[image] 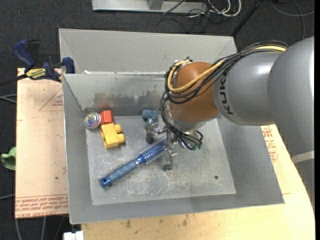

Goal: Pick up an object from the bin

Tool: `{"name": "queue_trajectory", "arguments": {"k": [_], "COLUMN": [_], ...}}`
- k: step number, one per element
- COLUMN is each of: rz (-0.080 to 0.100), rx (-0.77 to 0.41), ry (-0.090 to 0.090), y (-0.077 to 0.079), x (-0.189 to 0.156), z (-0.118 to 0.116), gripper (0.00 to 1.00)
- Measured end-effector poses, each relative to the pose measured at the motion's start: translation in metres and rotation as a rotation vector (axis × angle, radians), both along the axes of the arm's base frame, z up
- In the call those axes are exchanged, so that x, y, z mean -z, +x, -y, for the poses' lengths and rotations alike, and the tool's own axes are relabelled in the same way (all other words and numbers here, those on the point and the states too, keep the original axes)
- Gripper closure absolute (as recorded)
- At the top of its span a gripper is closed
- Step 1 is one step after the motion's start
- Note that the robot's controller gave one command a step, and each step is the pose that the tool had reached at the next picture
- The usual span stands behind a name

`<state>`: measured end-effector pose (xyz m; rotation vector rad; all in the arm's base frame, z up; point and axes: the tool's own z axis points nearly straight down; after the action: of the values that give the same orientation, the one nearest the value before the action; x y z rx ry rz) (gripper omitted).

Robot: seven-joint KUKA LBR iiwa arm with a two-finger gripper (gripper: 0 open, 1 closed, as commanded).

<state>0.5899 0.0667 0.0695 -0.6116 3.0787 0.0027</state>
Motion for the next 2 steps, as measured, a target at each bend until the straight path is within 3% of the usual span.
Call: {"name": "queue_trajectory", "arguments": {"k": [1,2], "rz": [-0.001,0.006], "rx": [0.0,0.002], "ry": [0.0,0.0], "y": [0.0,0.001], "x": [0.001,-0.059], "z": [0.0,0.0], "gripper": [1.0,1.0]}}
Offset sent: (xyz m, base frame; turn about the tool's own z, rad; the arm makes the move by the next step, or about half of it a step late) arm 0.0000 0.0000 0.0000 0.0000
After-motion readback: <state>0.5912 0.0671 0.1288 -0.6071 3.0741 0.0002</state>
